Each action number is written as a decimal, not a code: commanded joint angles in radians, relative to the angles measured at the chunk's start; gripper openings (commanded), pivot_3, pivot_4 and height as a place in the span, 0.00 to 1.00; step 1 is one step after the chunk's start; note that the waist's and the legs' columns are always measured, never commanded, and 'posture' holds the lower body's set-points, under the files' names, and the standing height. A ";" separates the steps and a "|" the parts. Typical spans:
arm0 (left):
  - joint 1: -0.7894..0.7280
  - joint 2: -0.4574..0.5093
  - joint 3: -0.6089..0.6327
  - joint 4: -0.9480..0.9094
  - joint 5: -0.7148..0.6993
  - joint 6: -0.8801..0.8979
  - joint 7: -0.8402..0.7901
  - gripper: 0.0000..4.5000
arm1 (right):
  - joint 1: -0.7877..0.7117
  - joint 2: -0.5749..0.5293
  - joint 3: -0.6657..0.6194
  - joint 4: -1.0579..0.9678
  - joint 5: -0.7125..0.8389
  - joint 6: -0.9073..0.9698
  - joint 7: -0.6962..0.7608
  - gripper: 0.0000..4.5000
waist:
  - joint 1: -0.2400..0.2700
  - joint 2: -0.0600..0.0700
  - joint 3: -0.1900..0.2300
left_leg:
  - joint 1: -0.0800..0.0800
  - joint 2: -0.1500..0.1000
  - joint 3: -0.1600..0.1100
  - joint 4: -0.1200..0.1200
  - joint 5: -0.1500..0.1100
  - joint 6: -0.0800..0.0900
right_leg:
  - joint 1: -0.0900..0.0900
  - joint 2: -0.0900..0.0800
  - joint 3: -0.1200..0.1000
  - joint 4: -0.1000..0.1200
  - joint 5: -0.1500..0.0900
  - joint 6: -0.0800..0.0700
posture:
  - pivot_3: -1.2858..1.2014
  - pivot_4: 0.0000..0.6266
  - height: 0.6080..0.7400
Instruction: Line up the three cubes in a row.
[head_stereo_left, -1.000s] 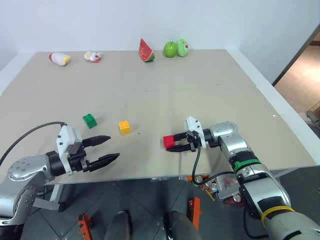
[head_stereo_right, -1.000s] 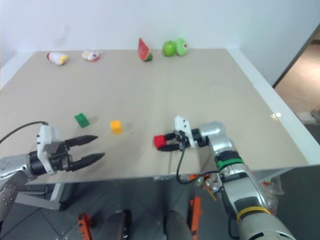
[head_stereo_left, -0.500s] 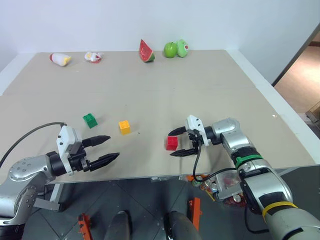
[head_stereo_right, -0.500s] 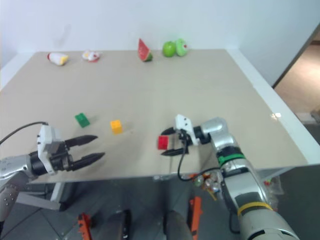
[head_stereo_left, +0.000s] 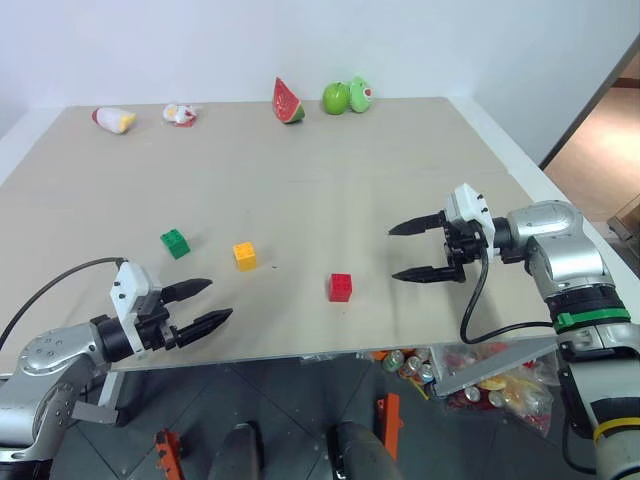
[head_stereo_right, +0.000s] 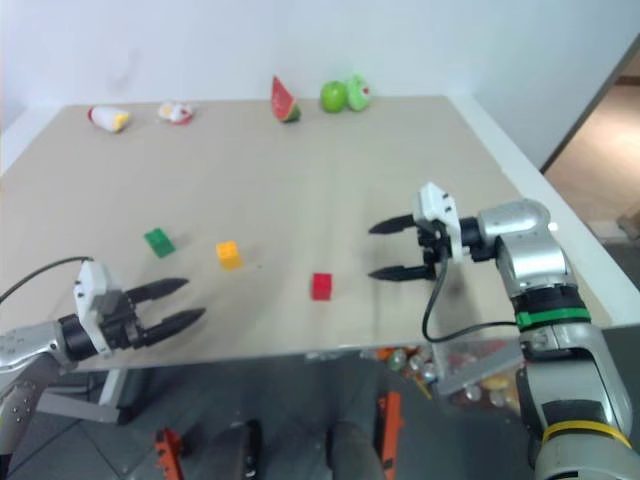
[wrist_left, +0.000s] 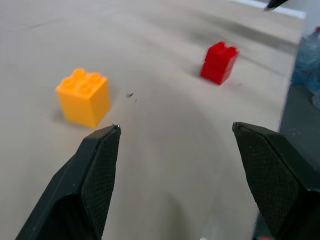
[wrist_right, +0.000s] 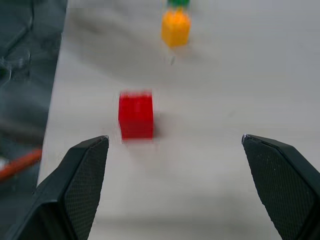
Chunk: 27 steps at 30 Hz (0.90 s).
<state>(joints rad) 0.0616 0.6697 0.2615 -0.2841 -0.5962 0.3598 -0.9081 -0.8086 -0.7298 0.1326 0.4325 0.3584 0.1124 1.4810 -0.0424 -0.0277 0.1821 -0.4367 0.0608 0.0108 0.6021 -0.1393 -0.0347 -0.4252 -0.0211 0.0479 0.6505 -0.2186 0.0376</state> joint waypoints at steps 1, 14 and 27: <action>-0.020 -0.036 0.100 0.050 -0.010 -0.026 0.087 0.82 | 0.040 0.054 -0.052 -0.180 0.051 0.093 -0.118 0.98 | -0.001 0.000 0.000 | 0.000 0.000 0.000 0.000 0.000 0.000 | 0.000 0.000 0.000 0.000 0.000 0.000 | 0.52 0.24 1.00; -0.063 -0.079 0.189 0.168 -0.016 -0.006 0.228 0.82 | 0.172 0.203 -0.003 -0.475 0.117 0.284 -0.219 0.98 | 0.007 -0.001 -0.001 | 0.000 0.001 0.001 0.001 0.000 0.000 | 0.000 0.000 0.000 0.000 0.001 0.000 | 0.52 0.24 1.00; -0.280 -0.029 0.096 0.499 0.137 -0.131 0.129 0.82 | 0.191 0.254 0.011 -0.529 0.111 0.298 -0.297 0.98 | 0.018 -0.002 -0.001 | -0.001 0.001 0.003 0.000 0.000 -0.001 | -0.001 0.000 0.000 0.000 0.001 0.000 | 0.52 0.24 1.00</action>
<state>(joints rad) -0.1931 0.6158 0.3567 0.1946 -0.4728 0.2598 -0.7617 -0.6148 -0.4778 0.1522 -0.0492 0.4561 0.4107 1.1926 -0.0246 -0.0299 0.1809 -0.4380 0.0622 0.0137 0.6025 -0.1394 -0.0353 -0.4260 -0.0212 0.0475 0.6505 -0.2179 0.0380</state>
